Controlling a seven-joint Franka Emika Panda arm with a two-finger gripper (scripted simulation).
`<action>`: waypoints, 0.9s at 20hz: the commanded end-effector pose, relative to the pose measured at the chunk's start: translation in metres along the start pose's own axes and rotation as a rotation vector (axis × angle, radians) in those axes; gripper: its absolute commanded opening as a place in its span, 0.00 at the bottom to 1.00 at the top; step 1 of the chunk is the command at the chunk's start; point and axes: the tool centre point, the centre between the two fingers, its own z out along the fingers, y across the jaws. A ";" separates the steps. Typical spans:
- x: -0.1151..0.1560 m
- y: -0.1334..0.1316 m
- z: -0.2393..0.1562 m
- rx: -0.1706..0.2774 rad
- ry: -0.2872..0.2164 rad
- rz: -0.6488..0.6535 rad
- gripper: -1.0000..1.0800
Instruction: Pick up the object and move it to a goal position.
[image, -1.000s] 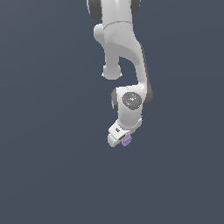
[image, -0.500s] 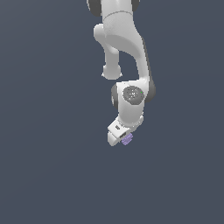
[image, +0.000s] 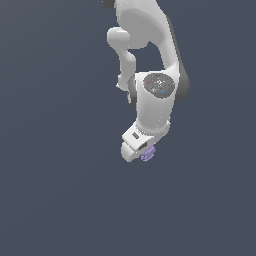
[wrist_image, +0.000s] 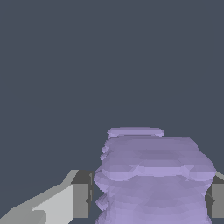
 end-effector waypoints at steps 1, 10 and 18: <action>0.004 0.004 -0.027 0.000 0.000 0.000 0.00; 0.021 0.018 -0.117 0.000 0.000 0.000 0.00; 0.030 0.027 -0.161 0.000 0.000 0.000 0.00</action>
